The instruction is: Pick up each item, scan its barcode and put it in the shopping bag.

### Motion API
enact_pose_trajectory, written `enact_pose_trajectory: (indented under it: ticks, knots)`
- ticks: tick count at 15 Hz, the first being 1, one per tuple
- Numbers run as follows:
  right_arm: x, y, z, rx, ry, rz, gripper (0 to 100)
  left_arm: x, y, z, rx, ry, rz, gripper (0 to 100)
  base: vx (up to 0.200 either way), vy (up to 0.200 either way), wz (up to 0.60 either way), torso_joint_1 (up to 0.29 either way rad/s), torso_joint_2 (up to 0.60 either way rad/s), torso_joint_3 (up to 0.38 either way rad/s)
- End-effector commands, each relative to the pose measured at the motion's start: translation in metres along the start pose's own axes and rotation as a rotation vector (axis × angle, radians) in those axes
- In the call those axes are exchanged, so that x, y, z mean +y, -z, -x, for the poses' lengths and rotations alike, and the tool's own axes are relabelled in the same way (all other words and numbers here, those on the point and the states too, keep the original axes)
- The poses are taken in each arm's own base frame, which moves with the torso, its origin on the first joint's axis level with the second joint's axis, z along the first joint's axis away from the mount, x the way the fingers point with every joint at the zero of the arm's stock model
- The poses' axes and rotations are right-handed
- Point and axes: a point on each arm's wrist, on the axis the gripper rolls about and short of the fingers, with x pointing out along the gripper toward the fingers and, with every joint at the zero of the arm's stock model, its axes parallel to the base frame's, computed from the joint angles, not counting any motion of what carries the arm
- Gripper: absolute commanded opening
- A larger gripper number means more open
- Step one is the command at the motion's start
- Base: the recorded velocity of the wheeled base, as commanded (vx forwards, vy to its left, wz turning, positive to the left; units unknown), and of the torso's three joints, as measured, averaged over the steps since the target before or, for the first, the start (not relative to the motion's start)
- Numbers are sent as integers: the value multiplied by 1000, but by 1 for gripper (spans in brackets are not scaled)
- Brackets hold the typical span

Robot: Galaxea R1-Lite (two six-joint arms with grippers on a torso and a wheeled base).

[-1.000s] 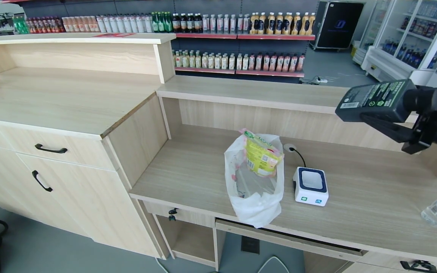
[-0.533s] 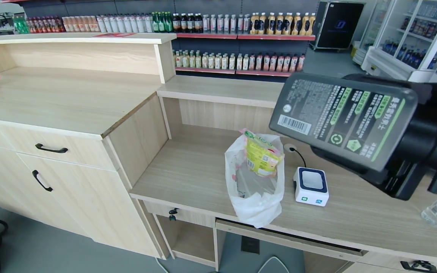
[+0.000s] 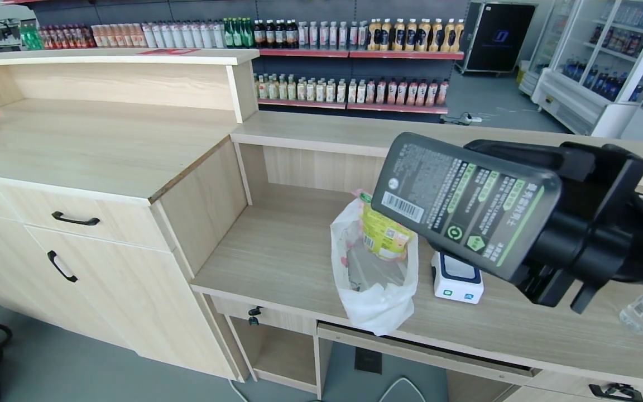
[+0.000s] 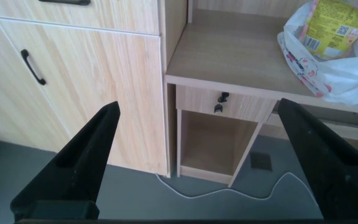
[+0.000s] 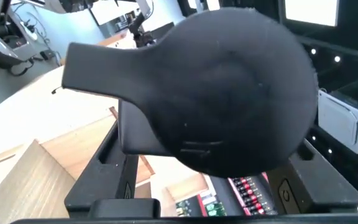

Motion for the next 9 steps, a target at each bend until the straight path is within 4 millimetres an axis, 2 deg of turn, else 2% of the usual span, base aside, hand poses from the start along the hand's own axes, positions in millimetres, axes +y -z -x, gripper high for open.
enact_pose_trajectory:
  ticks: [1, 5, 9]
  knots:
    - [10, 11, -8, -6, -16, -21, 0, 0, 0, 0, 1, 0, 1, 100, 0, 0, 0, 0, 0, 0]
    - [23, 12, -23, -54, -37, -30, 0, 0, 0, 0, 1, 0, 1, 100, 0, 0, 0, 0, 0, 0]
    - [23, 15, -35, -19, -12, -47, 0, 0, 0, 0, 1, 0, 1, 100, 0, 0, 0, 0, 0, 0]
